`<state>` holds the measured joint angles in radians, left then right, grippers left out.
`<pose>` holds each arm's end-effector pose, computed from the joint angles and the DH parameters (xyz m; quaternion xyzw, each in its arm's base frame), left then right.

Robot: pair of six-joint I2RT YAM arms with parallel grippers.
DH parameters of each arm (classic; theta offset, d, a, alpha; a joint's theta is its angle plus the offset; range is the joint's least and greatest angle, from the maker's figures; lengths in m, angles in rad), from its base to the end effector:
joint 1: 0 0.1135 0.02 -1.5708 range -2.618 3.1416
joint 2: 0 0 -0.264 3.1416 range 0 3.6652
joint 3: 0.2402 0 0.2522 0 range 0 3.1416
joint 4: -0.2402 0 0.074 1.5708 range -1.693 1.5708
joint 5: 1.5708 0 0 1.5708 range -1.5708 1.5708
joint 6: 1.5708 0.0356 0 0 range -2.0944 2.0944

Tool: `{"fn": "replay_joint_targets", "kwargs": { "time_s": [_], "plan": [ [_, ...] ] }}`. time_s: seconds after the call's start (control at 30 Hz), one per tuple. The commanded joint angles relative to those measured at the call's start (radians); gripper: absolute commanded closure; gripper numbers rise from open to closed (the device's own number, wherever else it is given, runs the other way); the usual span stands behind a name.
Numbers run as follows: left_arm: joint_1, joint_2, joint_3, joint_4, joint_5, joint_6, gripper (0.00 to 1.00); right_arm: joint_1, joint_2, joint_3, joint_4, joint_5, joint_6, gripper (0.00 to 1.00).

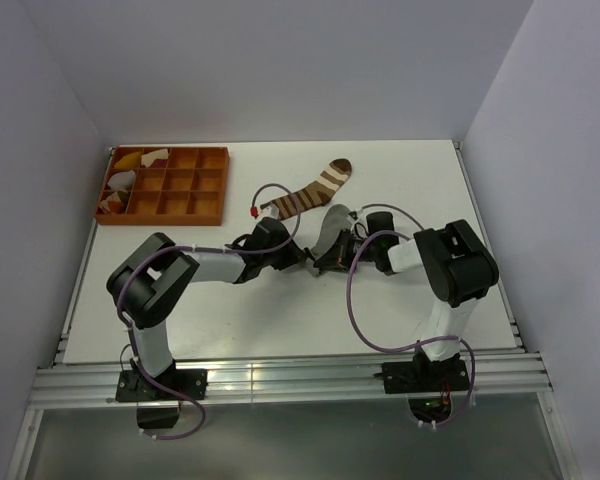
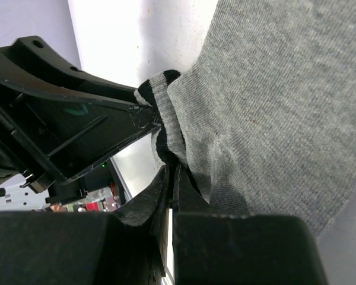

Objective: Roll the socks
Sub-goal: Roll the sock at the center of the board.

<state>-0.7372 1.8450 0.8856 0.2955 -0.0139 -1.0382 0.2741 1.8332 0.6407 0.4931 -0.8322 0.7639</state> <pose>0.2724 -0.2467 0.1340 -0.1378 0.8883 -0.3358 0.2813 0.2910 0.1092 0.0999 0.0356 0.8458 0.5097 0.1534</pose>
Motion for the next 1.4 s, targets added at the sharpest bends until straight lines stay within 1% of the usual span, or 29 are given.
{"fn": "replay_joint_targets", "kwargs": {
  "time_s": [0.0, 0.03, 0.13, 0.17, 0.2, 0.27, 0.3, 0.33, 0.37, 0.43, 0.47, 0.57, 0.63, 0.67, 0.7, 0.73, 0.8, 0.83, 0.87, 0.93, 0.97, 1.1, 1.27, 1.37],
  "plan": [
    [-0.013, 0.03, 0.007, -0.085, 0.0, 0.026, 0.8, -0.004, 0.003, 0.008, -0.134, 0.094, -0.084, 1.0],
    [-0.011, 0.028, 0.012, -0.096, -0.001, 0.027, 0.88, -0.004, -0.005, 0.01, -0.155, 0.108, -0.092, 1.0],
    [-0.013, 0.028, 0.032, -0.124, -0.008, 0.04, 1.0, 0.0, -0.043, 0.02, -0.191, 0.142, -0.132, 0.97],
    [-0.014, 0.03, 0.038, -0.142, -0.009, 0.046, 1.0, 0.01, -0.073, 0.023, -0.214, 0.175, -0.143, 0.95],
    [-0.014, 0.03, 0.053, -0.156, -0.012, 0.05, 1.0, 0.014, -0.09, 0.028, -0.234, 0.194, -0.17, 0.88],
    [-0.018, 0.03, 0.07, -0.188, -0.024, 0.056, 1.0, 0.031, -0.156, 0.027, -0.263, 0.249, -0.195, 0.79],
    [-0.019, 0.03, 0.088, -0.231, -0.037, 0.07, 1.0, 0.037, -0.185, 0.022, -0.264, 0.272, -0.213, 0.71],
    [-0.021, 0.028, 0.099, -0.251, -0.044, 0.076, 1.0, 0.042, -0.218, 0.014, -0.266, 0.292, -0.225, 0.67],
    [-0.021, 0.028, 0.119, -0.272, -0.049, 0.092, 1.0, 0.059, -0.282, 0.008, -0.283, 0.35, -0.241, 0.64],
    [-0.021, 0.025, 0.134, -0.33, -0.066, 0.109, 1.0, 0.079, -0.348, 0.014, -0.336, 0.425, -0.305, 0.58],
    [-0.022, 0.023, 0.145, -0.343, -0.07, 0.124, 1.0, 0.103, -0.4, 0.017, -0.356, 0.499, -0.343, 0.56],
    [-0.022, 0.02, 0.167, -0.392, -0.081, 0.145, 1.0, 0.126, -0.462, 0.037, -0.416, 0.554, -0.391, 0.55],
    [-0.022, 0.031, 0.19, -0.442, -0.083, 0.158, 1.0, 0.16, -0.485, 0.039, -0.432, 0.631, -0.448, 0.55],
    [-0.024, 0.034, 0.208, -0.458, -0.083, 0.164, 1.0, 0.18, -0.498, 0.043, -0.447, 0.654, -0.466, 0.55],
    [-0.024, 0.037, 0.216, -0.464, -0.083, 0.167, 1.0, 0.201, -0.502, 0.045, -0.452, 0.715, -0.494, 0.55],
    [-0.024, 0.042, 0.222, -0.479, -0.083, 0.168, 1.0, 0.253, -0.508, 0.043, -0.45, 0.741, -0.503, 0.55],
    [-0.024, 0.048, 0.242, -0.495, -0.081, 0.179, 1.0, 0.307, -0.52, 0.028, -0.429, 0.797, -0.529, 0.54],
    [-0.024, 0.049, 0.248, -0.502, -0.081, 0.182, 1.0, 0.353, -0.525, 0.016, -0.389, 0.83, -0.535, 0.54],
    [-0.024, 0.051, 0.256, -0.512, -0.078, 0.187, 1.0, 0.368, -0.534, -0.007, -0.369, 0.831, -0.541, 0.54],
    [-0.024, 0.051, 0.26, -0.516, -0.077, 0.191, 1.0, 0.408, -0.542, -0.039, -0.309, 0.893, -0.557, 0.53],
    [-0.022, 0.051, 0.263, -0.524, -0.075, 0.194, 1.0, 0.425, -0.542, -0.047, -0.289, 0.909, -0.58, 0.5],
    [-0.024, 0.053, 0.277, -0.538, -0.067, 0.202, 1.0, 0.49, -0.513, -0.05, -0.237, 0.982, -0.623, 0.46],
    [-0.024, 0.059, 0.294, -0.55, -0.057, 0.205, 1.0, 0.586, -0.434, -0.035, -0.183, 1.096, -0.69, 0.46],
    [-0.024, 0.062, 0.297, -0.553, -0.046, 0.208, 1.0, 0.62, -0.379, -0.018, -0.174, 1.127, -0.71, 0.46]
  ]
}}
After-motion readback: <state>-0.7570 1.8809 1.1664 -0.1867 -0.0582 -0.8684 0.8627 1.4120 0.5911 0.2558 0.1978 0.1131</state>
